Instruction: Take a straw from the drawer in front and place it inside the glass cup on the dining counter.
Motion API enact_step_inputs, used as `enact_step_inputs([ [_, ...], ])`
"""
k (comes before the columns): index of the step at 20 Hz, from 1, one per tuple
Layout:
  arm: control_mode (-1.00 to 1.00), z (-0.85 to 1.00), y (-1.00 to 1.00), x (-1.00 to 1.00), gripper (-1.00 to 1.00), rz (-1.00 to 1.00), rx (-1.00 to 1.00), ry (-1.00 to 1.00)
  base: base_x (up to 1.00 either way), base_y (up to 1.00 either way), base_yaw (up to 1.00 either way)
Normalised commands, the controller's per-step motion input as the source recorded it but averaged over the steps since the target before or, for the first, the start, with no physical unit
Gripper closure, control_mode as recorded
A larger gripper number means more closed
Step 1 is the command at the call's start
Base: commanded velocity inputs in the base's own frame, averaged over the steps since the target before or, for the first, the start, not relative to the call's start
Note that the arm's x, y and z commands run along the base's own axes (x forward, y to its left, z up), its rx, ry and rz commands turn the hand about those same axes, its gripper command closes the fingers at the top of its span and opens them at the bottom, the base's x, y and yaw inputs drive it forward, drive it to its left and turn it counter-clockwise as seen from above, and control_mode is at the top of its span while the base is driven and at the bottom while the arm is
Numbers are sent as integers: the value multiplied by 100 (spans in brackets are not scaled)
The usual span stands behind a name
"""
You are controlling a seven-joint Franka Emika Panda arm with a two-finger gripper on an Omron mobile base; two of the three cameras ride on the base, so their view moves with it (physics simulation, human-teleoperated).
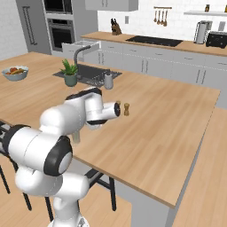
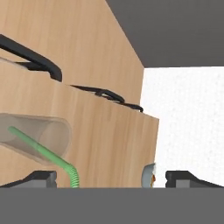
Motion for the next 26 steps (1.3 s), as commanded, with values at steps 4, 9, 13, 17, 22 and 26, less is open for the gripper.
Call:
enact_step_inputs([
  [4, -100, 0, 14, -26, -100, -3, 0, 0, 0, 0, 0],
  [9, -100, 0, 16, -17, -100, -1, -1, 0, 0, 0, 0],
  [13, -100, 0, 14, -13, -100, 0, 0, 0, 0, 0, 0],
  [17, -100, 0, 16, -11, -100, 0, -1, 0, 0, 0, 0],
  [22, -100, 0, 18, -8, -100, 0, -3, 0, 0, 0, 0],
  [26, -100, 0, 16, -8, -100, 0, -3, 0, 0, 0, 0],
])
